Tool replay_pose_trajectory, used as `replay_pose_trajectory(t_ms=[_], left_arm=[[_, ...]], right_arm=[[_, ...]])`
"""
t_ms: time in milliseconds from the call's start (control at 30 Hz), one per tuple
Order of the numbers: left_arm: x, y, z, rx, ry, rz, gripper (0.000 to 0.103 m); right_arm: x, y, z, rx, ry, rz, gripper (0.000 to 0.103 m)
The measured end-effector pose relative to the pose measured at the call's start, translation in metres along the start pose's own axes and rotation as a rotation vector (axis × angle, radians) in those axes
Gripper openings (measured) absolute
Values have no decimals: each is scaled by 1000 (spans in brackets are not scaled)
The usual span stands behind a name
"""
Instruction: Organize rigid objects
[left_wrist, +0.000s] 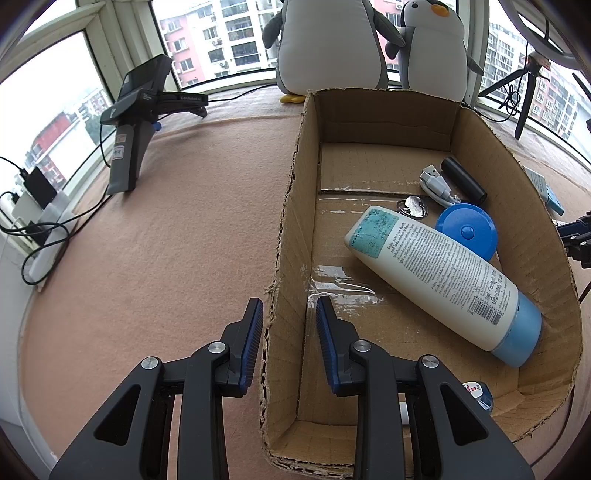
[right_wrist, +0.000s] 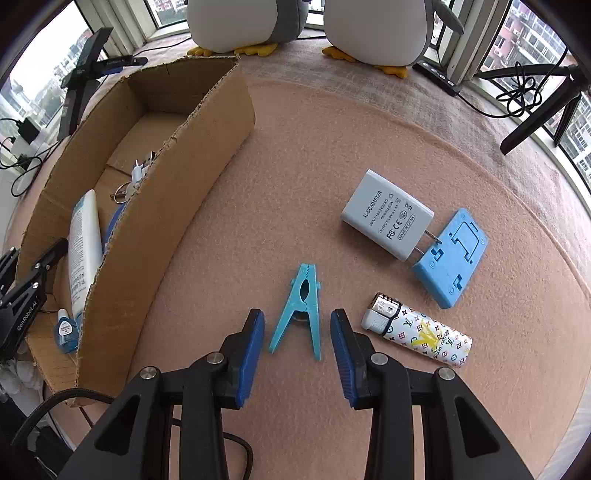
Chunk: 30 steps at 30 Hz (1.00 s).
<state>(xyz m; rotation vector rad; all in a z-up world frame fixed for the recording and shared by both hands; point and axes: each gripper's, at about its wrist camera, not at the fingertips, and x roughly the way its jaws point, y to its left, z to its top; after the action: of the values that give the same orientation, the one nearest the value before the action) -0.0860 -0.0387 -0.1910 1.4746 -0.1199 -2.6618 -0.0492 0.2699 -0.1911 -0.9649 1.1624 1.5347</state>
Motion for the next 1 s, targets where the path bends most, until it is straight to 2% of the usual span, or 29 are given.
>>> replay_pose_trajectory(t_ms=[233,300,333,500,800,933,1000], left_arm=[[0,1,0,-1,0,-1,27],[0,0,0,-1,0,-1,27],[0,0,0,-2,0,-2,27],[0,0,0,-2,0,-1,27],[0,0,-1,-2,-1,-2,27],[0,0,-1,-3,-1,-3,27],[0,0,-1,-4,-2,-5,27]], right_arm=[[4,-5,0,1,24,4,33],[4,-6,1,-1,28,6,30],[4,-7,2,2,29,3,23],[1,-11,-4,23,21,28,23],[-41,-9,-13,64,-115,46,22],[-67,2,2,41,-193,52,22],[-75,21,14,22,-229,65,22]])
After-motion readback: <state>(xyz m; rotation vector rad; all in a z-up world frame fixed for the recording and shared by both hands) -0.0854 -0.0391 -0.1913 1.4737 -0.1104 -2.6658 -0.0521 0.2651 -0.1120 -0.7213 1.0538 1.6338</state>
